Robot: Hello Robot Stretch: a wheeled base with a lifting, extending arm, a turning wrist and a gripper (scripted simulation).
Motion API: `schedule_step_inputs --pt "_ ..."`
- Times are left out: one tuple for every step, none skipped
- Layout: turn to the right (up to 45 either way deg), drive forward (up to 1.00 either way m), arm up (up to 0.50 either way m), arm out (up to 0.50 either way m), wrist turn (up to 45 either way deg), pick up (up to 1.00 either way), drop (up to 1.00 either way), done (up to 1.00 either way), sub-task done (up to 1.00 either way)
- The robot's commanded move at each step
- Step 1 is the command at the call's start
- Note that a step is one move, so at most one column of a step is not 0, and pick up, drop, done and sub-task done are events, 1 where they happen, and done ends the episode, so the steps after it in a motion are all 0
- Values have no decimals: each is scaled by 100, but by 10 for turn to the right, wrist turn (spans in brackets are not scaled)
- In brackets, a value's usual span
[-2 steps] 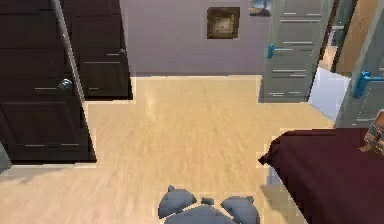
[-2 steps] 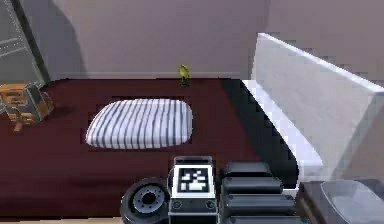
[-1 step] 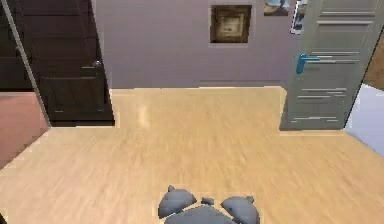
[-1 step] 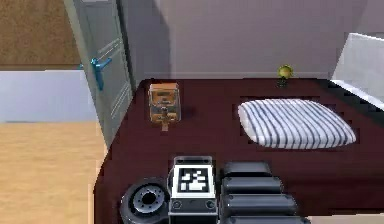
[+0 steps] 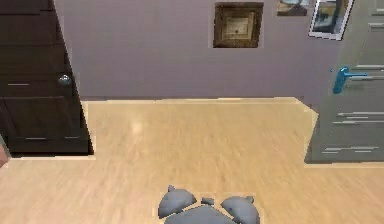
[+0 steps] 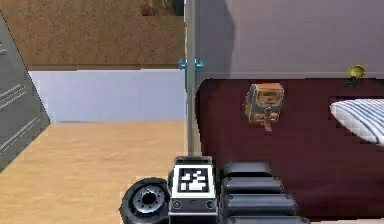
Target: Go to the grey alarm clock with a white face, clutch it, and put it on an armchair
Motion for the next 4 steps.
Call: schedule_step_inputs --pt "450 0 0 0 0 0 0 0 0" --pt "150 0 0 0 0 0 0 0 0" --pt "0 100 0 0 0 0 0 0 0" --pt "0 100 0 0 0 0 0 0 0"
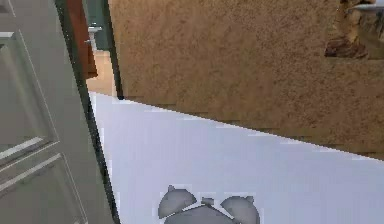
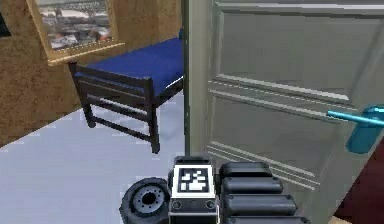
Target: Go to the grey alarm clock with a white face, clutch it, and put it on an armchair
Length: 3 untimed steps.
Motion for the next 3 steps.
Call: schedule_step_inputs --pt "0 100 0 0 0 0 0 0 0" --pt "60 0 0 0 0 0 0 0 0" --pt "0 30 0 0 0 0 0 0 0"
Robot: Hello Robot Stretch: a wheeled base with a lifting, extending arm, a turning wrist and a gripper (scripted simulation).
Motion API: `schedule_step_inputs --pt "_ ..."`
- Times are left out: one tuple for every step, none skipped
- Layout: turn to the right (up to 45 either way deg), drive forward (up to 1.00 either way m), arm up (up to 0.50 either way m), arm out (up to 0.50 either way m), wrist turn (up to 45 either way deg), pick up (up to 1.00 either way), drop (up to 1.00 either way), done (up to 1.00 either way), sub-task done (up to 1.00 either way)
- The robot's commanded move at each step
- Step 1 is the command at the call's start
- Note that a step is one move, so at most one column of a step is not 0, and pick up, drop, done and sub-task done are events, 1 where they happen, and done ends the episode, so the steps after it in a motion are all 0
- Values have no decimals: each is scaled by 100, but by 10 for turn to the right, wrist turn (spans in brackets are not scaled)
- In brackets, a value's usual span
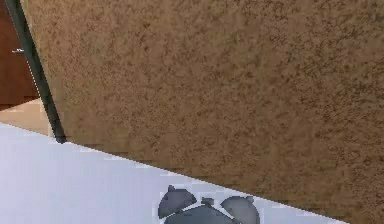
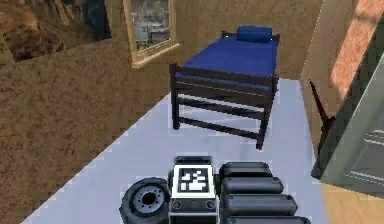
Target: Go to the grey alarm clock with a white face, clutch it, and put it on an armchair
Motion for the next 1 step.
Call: schedule_step_inputs --pt "-450 0 0 0 0 0 0 0 0"
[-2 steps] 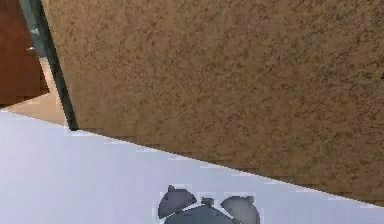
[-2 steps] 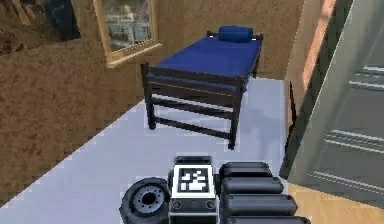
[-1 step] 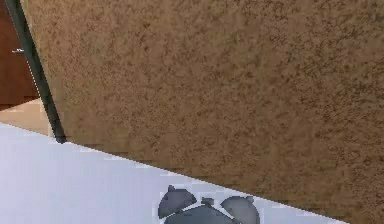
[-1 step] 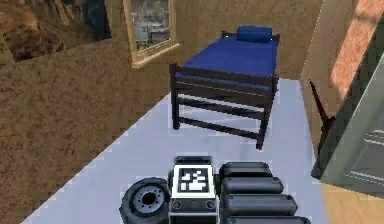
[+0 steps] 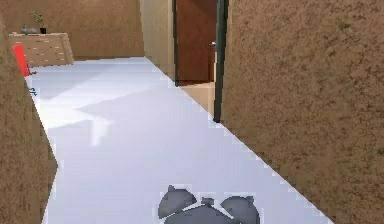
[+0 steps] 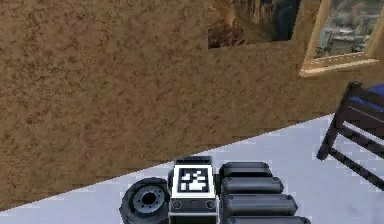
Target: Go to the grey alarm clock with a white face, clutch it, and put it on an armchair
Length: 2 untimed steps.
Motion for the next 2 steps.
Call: schedule_step_inputs --pt "-150 0 0 0 0 0 0 0 0" --pt "-30 0 0 0 0 0 0 0 0"
